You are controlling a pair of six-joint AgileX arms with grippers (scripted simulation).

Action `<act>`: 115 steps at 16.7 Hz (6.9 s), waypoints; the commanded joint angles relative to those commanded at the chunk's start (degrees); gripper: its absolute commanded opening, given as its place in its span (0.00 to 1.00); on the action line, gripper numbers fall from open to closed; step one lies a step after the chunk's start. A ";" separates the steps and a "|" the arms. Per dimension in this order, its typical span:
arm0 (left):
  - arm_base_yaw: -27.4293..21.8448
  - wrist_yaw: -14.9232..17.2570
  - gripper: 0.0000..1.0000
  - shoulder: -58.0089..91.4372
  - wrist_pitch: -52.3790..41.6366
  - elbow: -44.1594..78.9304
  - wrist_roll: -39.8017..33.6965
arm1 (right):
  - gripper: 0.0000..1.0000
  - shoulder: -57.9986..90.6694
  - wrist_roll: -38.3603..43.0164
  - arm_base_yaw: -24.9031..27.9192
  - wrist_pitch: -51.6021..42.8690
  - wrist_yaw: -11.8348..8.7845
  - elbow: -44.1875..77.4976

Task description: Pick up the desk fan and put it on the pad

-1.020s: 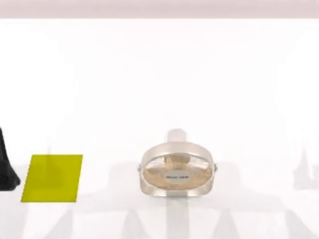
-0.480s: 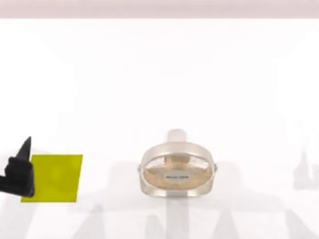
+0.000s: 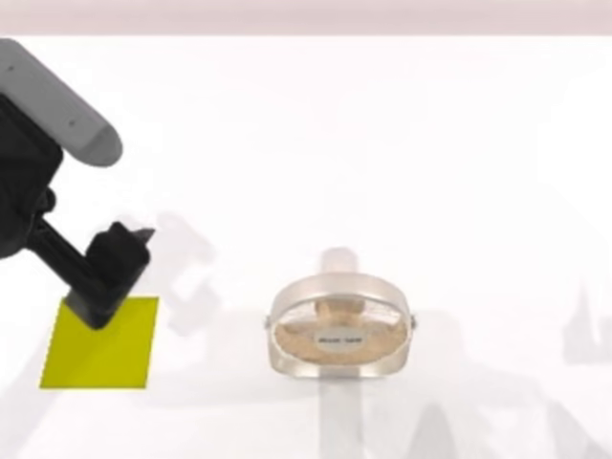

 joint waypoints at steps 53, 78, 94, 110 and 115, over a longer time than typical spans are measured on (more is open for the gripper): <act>-23.97 -2.44 0.00 63.08 -31.91 46.46 20.31 | 1.00 0.00 0.00 0.00 0.00 0.00 0.00; -8.86 -2.34 0.00 52.06 -40.26 43.59 34.63 | 1.00 0.00 0.00 0.00 0.00 0.00 0.00; 12.59 -2.13 0.00 34.04 -32.49 17.97 55.83 | 1.00 0.00 0.00 0.00 0.00 0.00 0.00; 12.64 -2.09 0.60 34.77 -26.79 13.18 56.15 | 1.00 0.00 0.00 0.00 0.00 0.00 0.00; 12.64 -2.09 0.98 34.77 -26.79 13.18 56.15 | 1.00 0.00 0.00 0.00 0.00 0.00 0.00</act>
